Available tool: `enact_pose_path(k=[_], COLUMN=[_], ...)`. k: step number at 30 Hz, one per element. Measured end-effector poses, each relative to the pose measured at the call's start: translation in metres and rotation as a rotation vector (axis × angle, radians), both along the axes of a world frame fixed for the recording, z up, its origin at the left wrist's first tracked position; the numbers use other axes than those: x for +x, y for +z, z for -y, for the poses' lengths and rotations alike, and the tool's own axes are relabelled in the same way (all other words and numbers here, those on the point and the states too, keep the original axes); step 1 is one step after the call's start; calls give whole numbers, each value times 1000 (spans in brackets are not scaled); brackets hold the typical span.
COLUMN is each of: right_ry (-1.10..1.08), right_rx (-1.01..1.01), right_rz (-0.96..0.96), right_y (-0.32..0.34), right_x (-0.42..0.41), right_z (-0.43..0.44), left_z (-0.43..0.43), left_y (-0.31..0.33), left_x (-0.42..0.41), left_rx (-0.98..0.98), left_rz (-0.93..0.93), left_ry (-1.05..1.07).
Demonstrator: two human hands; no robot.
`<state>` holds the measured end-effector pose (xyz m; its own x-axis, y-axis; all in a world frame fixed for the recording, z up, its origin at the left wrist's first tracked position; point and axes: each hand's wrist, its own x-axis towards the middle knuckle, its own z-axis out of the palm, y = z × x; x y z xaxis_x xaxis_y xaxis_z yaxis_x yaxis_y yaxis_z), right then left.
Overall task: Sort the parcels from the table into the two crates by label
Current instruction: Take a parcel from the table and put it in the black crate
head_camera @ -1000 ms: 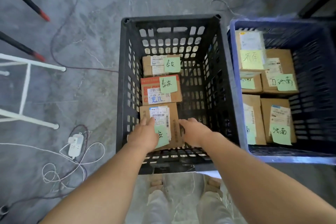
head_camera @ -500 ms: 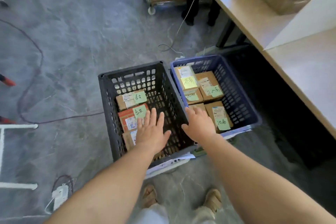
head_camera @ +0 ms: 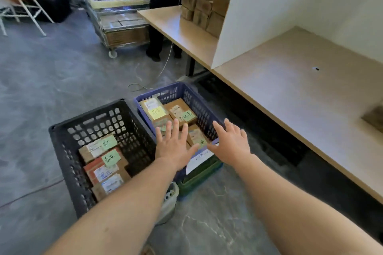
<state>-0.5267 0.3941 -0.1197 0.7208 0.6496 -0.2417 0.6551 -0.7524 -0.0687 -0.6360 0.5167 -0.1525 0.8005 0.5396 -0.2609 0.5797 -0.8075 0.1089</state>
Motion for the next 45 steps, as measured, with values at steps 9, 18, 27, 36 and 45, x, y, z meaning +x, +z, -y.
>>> enact_pose_path(k=[9,18,27,36,45], right_ry=[-210,-380,-586,-780,-1023], right_rx=[70,133,160,131,104], right_rz=[74,138,133,139,162], right_y=[22,37,23,12,29], right_x=[47,74,82,114,191], right_z=[175,327,441,533,650], left_z=[140,286,400,490,616], left_y=[36,42,35,25,35], left_x=[75,133,176,246,356], left_rx=[102,133,118,98,57], left_rz=[69,101,85,79,106], left_ry=[-199,-392,-626,-818,-1026])
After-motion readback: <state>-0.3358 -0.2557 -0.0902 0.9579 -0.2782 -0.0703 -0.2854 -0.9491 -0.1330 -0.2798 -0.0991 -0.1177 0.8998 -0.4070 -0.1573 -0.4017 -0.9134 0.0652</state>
